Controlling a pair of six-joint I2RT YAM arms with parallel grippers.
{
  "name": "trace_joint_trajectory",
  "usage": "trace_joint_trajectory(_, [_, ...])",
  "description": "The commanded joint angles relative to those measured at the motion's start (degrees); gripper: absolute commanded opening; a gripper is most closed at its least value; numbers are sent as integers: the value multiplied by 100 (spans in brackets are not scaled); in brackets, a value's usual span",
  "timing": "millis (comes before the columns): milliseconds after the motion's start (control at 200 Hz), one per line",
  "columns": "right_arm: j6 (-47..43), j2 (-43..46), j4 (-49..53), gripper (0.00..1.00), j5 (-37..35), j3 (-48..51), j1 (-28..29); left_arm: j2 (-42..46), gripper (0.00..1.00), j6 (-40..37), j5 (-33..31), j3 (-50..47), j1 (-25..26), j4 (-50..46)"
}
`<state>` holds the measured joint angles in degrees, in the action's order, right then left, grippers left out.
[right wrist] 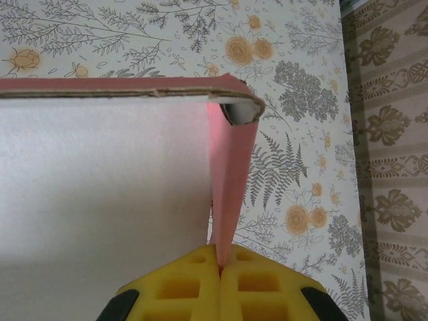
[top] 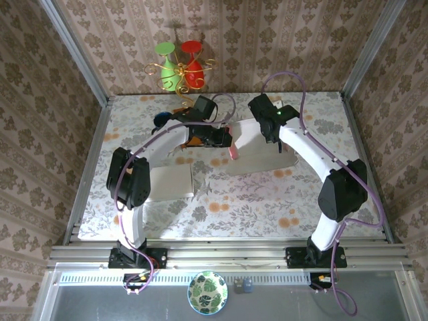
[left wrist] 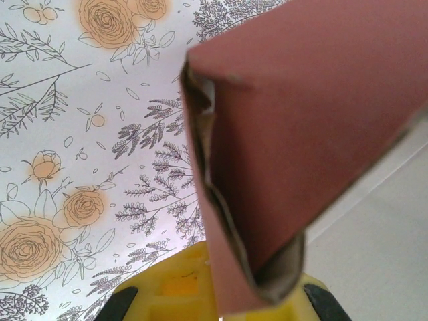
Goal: Fold the paper box
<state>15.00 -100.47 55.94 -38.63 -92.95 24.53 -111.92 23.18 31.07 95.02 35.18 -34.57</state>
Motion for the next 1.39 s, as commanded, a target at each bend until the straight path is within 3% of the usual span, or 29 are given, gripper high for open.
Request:
trace_joint_trajectory(0, [51,10,244,0,-227,-34,16,-97,0,99,-50,195,28,-43])
trace_joint_trajectory(170, [-104,464,-459,0,859,527,-45,-67,0,153,-80,57,50,48])
trace_joint_trajectory(270, [-27,778,-757,0,1124,855,-43,-32,0,169,-262,-79,59,87])
trace_joint_trajectory(505, [465,1153,-1180,0,612,1821,80,-70,0,259,-1175,-629,273,591])
trace_joint_trajectory(675, [661,999,-1243,0,287,2099,243,-210,0,527,-1402,-1096,357,1126])
trace_joint_trajectory(900, [802,783,-1502,0,104,2412,384,-330,0,864,-1571,-1751,399,1854])
trace_joint_trajectory(1025, [743,733,-1557,0,153,2459,446,-372,10,1057,-1524,-1995,343,2249])
trace_joint_trajectory(1390, [571,883,-1684,0,148,2439,586,-458,16,990,-1562,-1816,253,2099])
